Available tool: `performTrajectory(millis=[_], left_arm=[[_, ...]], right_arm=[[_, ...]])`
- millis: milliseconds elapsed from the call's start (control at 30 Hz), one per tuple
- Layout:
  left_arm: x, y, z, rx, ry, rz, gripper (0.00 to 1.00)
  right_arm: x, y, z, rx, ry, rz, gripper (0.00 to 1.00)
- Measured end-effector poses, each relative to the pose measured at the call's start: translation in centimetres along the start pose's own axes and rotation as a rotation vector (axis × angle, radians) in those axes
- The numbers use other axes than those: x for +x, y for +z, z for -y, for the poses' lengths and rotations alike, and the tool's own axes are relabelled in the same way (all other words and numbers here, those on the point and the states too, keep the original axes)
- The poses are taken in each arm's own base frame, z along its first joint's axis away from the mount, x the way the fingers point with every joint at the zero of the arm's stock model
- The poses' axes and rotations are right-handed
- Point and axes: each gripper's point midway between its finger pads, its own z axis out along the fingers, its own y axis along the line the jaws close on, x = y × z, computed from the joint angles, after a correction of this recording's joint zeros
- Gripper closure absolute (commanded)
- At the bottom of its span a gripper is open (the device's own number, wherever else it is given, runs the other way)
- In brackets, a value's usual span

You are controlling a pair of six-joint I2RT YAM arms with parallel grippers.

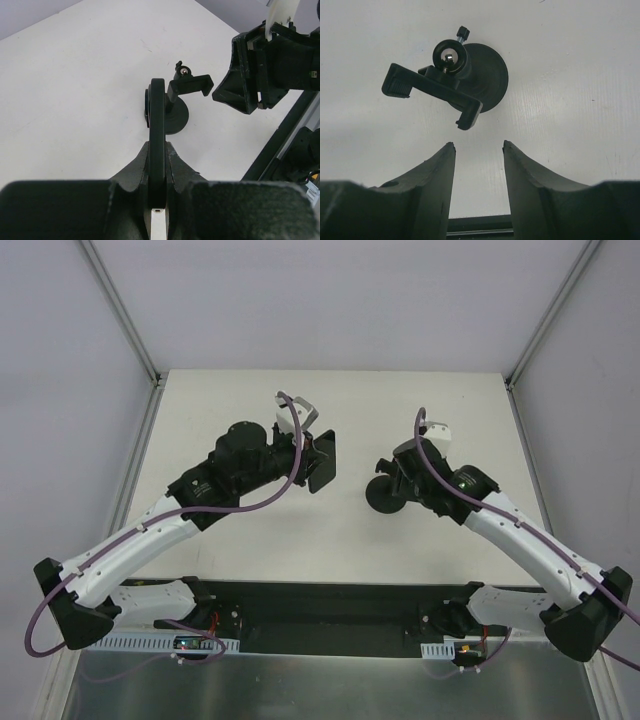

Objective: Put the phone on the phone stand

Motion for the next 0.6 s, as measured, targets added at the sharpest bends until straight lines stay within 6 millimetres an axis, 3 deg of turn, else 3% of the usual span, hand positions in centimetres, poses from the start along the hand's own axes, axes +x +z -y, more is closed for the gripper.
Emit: performTrajectory(millis=[300, 600], left_arm=[[0.8, -0.2, 0.3, 0.016, 0.008, -0.010, 1.00], [0.6, -0.2, 0.3, 0.017, 0.004, -0.001, 1.00]], right_arm=[[-1.0, 2.0, -1.3, 0.028, 0.019, 0.010, 0.56], [-1.4, 3.0, -0.7, 0.079, 0.058, 0.018, 0.66]])
